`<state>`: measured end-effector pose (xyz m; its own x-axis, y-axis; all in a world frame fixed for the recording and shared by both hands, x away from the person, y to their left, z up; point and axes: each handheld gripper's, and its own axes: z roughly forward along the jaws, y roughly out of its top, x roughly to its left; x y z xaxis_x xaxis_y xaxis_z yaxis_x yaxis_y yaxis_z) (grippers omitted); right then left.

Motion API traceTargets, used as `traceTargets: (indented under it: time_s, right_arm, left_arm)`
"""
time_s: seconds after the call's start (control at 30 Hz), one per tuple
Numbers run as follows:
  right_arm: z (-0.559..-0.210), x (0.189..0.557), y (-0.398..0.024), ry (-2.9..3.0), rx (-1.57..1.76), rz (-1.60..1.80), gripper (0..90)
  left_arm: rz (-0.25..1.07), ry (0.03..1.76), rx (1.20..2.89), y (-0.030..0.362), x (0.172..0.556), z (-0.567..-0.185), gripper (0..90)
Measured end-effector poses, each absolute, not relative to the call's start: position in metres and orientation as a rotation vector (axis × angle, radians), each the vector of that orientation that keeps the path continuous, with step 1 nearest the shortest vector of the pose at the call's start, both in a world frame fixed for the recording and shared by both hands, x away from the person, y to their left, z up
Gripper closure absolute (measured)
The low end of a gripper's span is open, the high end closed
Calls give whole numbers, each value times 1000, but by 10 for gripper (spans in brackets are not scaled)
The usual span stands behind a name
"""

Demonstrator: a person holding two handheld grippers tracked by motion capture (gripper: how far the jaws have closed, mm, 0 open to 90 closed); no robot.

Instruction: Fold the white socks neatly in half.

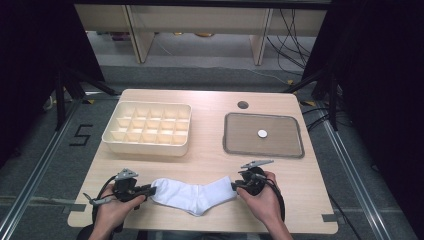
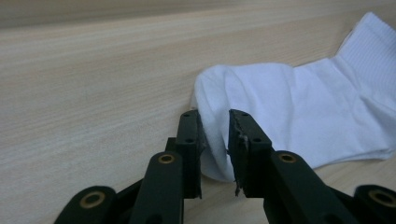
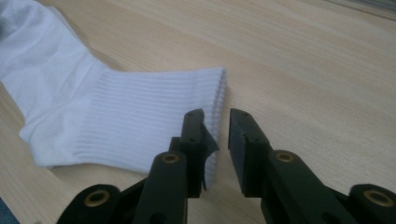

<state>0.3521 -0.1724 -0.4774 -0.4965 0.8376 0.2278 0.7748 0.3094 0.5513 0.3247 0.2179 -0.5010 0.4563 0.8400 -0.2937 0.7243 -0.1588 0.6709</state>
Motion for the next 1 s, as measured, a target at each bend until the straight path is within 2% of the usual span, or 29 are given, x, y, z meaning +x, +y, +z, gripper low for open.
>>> traceTargets:
  time_s: [0.1,0.3,0.57,0.67,0.77,1.0]
  right_arm:
    - [-477,353,-173,2451,1532,960,689]
    - [-479,354,-172,2449,1540,957,664]
    - [-482,354,-173,2459,1545,945,660]
    - [-484,355,-173,2482,1553,923,661]
    - [-484,354,-172,2481,1551,933,666]
    - [-483,354,-173,2484,1551,934,690]
  left_arm:
    - [164,1320,1925,221,327,-504,742]
    - [151,1326,1952,222,328,-506,740]
    - [99,1361,1919,222,329,-513,756]
    - [99,1372,1925,222,329,-513,822]
    - [99,1376,1908,221,330,-512,851]
    - [76,1372,1876,224,328,-505,854]
